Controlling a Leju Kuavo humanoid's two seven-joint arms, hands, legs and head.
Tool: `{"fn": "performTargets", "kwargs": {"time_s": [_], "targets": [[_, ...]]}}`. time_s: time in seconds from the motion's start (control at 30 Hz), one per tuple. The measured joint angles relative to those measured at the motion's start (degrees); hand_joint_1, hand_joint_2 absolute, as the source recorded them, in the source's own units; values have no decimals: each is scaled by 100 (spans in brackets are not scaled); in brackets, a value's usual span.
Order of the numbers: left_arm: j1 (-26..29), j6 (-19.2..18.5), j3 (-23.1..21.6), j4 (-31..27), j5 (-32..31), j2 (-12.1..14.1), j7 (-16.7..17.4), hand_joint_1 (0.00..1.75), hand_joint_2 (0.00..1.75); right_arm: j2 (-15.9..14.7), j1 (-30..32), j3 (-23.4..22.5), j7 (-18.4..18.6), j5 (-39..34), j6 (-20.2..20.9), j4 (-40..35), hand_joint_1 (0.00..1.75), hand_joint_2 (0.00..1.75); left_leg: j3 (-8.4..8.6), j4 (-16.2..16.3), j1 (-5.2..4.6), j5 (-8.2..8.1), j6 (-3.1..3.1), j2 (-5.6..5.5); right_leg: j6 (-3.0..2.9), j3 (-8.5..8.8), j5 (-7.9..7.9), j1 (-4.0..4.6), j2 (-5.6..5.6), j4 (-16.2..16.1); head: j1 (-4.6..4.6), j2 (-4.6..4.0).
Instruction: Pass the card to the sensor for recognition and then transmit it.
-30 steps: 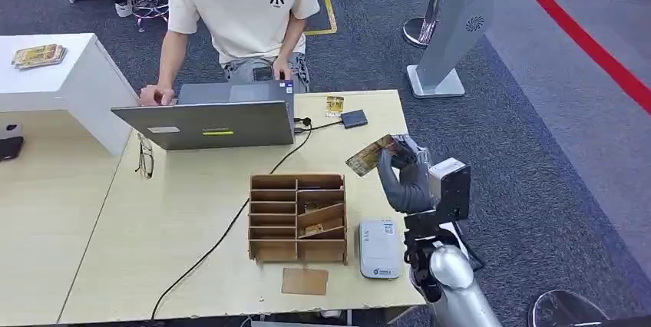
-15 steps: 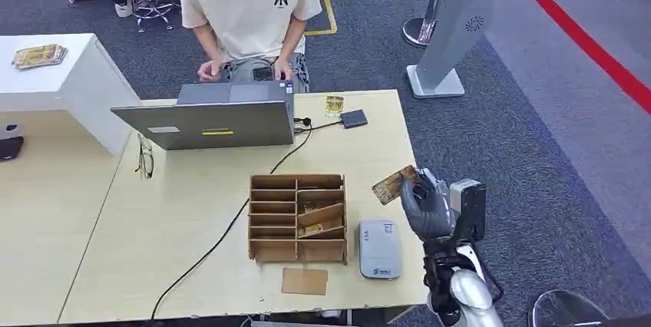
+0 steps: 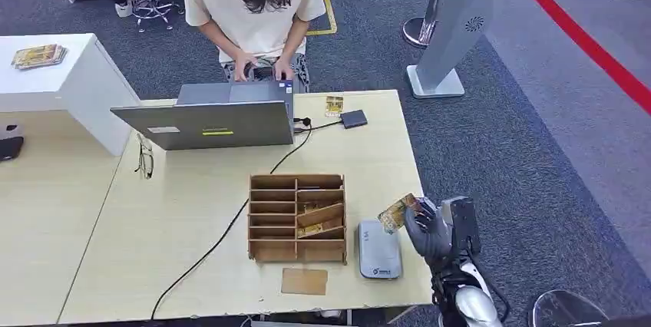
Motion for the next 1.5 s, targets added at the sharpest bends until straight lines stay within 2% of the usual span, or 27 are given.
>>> {"fn": "performTargets", "kwargs": {"time_s": [0.4,0.83,1.07,1.2,1.5], "targets": [[57,-225,267,-425,-94,-151,109,0,0,-324,329,-85,181,-55,192,-42,175,175,0,0,-1,-2,3,1,0,0,0,0,0,-1,4,0],[58,-267,380,-479,-127,-177,109,0,0,-376,361,138,192,684,33,-385,175,175,0,0,0,-2,2,1,0,1,0,0,0,0,2,0],[57,-232,385,-479,-101,-177,109,0,0,-376,349,446,238,1563,-254,-673,175,175,0,0,0,-2,2,0,0,0,0,0,0,0,2,0],[58,-223,385,-479,-83,-179,109,0,0,-376,341,557,247,1749,-317,-758,175,175,0,0,0,-2,3,0,0,1,0,0,0,0,2,0],[58,-177,245,-483,290,-175,210,0,0,-376,293,658,328,3080,-433,-811,175,175,-1,0,0,-2,2,0,0,1,0,0,-1,0,2,0]]}}
